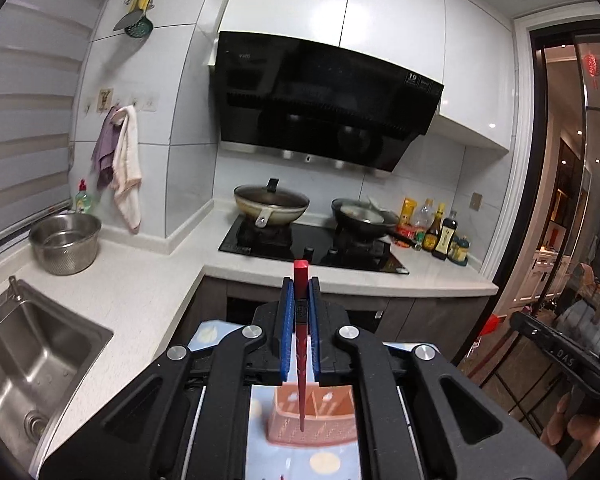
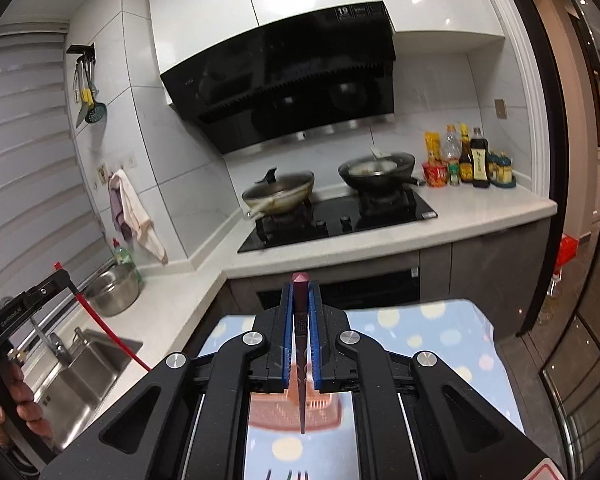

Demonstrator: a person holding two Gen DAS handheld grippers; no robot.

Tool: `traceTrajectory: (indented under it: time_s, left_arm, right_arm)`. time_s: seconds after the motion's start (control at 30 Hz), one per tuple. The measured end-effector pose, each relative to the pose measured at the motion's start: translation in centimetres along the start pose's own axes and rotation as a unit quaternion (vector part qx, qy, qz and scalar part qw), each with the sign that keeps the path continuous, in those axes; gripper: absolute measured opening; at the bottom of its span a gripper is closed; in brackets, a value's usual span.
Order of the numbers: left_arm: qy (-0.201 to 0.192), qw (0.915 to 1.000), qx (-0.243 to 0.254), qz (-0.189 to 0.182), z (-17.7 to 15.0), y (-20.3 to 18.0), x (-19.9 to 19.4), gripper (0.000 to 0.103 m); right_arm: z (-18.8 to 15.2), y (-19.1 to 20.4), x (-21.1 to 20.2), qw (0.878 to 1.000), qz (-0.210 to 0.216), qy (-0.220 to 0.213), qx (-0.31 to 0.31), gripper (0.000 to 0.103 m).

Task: Organize utensils
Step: 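Lift both chopsticks and carry them over the pink holder with both tools, then lower both chopsticks into the pink holder and open both tools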

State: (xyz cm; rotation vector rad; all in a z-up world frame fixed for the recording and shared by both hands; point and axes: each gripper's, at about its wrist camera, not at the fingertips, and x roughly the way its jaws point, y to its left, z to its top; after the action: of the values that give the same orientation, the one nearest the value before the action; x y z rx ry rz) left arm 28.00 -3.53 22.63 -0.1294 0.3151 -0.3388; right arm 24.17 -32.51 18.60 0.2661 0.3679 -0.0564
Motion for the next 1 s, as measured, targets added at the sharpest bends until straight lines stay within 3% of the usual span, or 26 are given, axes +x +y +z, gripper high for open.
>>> traceTrajectory:
  time_s: [0.23,0.67,0.77,0.83,0.87,0.9,1.0]
  left_arm:
    - [0.010,0.9999,0.003,0.004,0.1,0.0,5.5,0.007]
    - [0.106,0.9940,-0.020,0.021,-6.3,2.7,12.9,0.007]
    - [0.120,0.9921,-0.029,0.023,-7.2,3.4,13.6,0.008]
    - [0.121,0.9916,-0.034,0.031,-7.6,3.7,13.7,0.022]
    - [0.120,0.9913,-0.038,0.038,-7.7,3.8,13.6,0.043]
    - [0.116,0.9914,-0.041,0.044,-7.8,3.9,13.5,0.055]
    - [0.104,0.9921,-0.038,0.059,-7.9,4.0,12.6,0.066]
  right_arm:
    - [0.9,0.0,5.6,1.000,0.007,0.022,0.006,0.007]
    - [-4.1,-2.1,14.1,0.993,-0.012,0.113,0.023,0.008]
    - [-4.7,-2.5,14.4,0.993,-0.023,0.114,0.027,0.014]
    - [-4.8,-2.5,14.4,0.993,-0.030,0.109,0.025,0.035]
    - [-4.8,-2.5,14.0,0.994,-0.034,0.102,0.024,0.040]
    - [-4.8,-2.4,13.7,0.994,-0.037,0.096,0.022,0.046]
    - [-4.8,-2.2,12.7,0.995,-0.043,0.086,0.012,0.049]
